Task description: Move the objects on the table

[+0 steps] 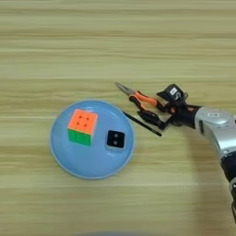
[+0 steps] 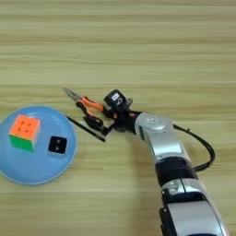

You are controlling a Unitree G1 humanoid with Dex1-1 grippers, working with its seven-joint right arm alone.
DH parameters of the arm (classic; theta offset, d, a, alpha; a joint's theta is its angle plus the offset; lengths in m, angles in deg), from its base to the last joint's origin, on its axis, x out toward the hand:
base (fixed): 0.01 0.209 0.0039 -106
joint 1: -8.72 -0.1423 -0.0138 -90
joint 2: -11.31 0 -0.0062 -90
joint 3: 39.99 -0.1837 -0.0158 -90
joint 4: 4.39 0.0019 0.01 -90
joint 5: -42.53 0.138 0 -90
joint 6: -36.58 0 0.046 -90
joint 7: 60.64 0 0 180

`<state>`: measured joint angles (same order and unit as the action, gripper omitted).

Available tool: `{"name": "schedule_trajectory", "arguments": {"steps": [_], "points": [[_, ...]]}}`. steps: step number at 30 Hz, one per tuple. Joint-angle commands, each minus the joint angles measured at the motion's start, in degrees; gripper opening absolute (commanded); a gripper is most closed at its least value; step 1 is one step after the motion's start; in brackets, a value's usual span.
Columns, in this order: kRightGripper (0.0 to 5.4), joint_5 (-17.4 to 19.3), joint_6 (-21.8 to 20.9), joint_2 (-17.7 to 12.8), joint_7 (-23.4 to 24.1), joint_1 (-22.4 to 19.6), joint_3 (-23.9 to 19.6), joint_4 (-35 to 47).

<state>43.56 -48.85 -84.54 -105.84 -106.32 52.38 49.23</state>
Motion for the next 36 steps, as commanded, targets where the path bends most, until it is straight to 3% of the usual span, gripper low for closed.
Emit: {"name": "schedule_trajectory", "arguments": {"steps": [1, 6, 14, 36], "points": [[5.39, -0.29, 2.46, -1.46, 1.56, -3.5, -0.29, 0.73], [5.39, -0.06, 6.29, -1.77, 0.29, -3.55, 0.17, -0.13], [5.39, 0.56, 7.83, -1.16, -1.63, -2.16, 0.61, -3.78], [5.39, 1.5, 3.77, 0.0, -3.85, -2.53, 1.53, -16.64]]}}
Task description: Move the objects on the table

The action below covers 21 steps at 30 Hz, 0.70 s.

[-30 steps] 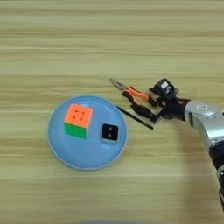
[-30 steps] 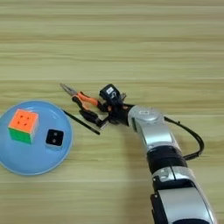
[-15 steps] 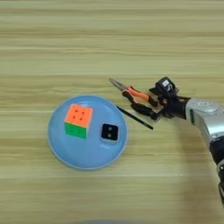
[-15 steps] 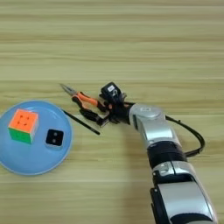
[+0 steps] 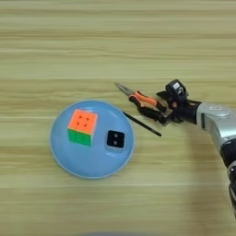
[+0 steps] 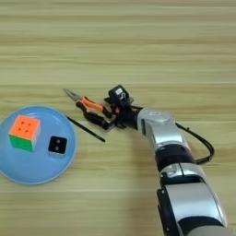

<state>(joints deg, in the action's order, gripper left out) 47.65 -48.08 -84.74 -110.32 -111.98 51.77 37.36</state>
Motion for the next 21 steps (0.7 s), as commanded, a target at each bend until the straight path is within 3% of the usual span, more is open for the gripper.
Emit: {"name": "schedule_trajectory", "arguments": {"steps": [1, 13, 21], "points": [[5.39, -2.61, 2.94, 0.25, 0.63, 3.12, 2.14, -5.28], [4.18, -3.31, 1.11, 0.07, 0.86, 2.44, 2.68, -9.56], [3.76, -3.36, 0.73, 0.04, 0.68, 2.46, 2.82, -10.16]]}}
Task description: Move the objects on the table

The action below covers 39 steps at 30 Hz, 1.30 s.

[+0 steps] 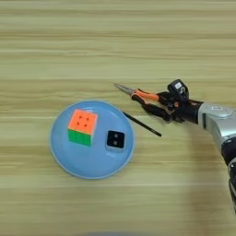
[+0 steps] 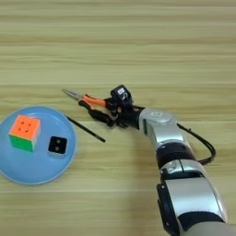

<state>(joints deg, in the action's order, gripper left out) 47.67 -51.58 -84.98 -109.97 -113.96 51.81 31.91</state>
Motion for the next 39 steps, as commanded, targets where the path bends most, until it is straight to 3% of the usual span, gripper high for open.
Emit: {"name": "schedule_trajectory", "arguments": {"steps": [1, 14, 20, 27, 34, 39], "points": [[3.73, -3.38, 4.18, 0.29, 0.31, 4.45, 2.79, -4.72], [3.65, -3.13, 4.24, 0.74, -0.05, 4.82, 2.92, -3.55], [3.62, -1.3, 5.03, 0.91, -1.5, 4.89, 2.0, -0.45], [3.6, 2.68, 7.99, -0.04, -2.91, 6.01, 0.57, 10.35], [3.55, 6.94, 15.7, -1.48, -3.5, 9.24, -0.49, 26.82], [3.52, 7.56, 19.03, -3.12, -3.17, 10.88, -1.6, 32.76]]}}
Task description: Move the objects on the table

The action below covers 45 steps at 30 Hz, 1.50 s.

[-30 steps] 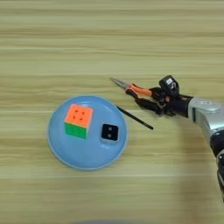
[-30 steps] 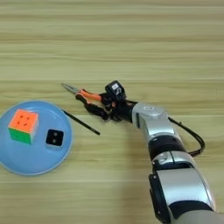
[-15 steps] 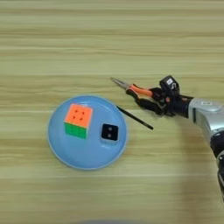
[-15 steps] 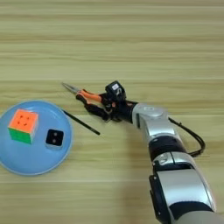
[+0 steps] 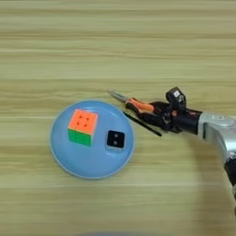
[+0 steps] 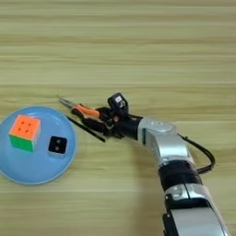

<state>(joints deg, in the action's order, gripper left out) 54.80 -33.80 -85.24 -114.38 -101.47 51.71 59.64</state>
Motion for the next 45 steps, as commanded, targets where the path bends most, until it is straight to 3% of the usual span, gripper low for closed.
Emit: {"name": "schedule_trajectory", "arguments": {"steps": [1, 11, 22, 45], "points": [[3.52, 0.38, 1.59, -3.27, 1.31, -1.34, -1.76, 5.66], [3.52, 0.96, 3.14, -8.22, 1.16, 0.43, -5.57, 9.5], [3.5, 0.75, 1.3, -14.54, 0.28, 2.11, -10.65, 9.33], [3.5, -1.89, -3.73, -14.17, 0.36, 1.32, -9.11, 0.59]]}}
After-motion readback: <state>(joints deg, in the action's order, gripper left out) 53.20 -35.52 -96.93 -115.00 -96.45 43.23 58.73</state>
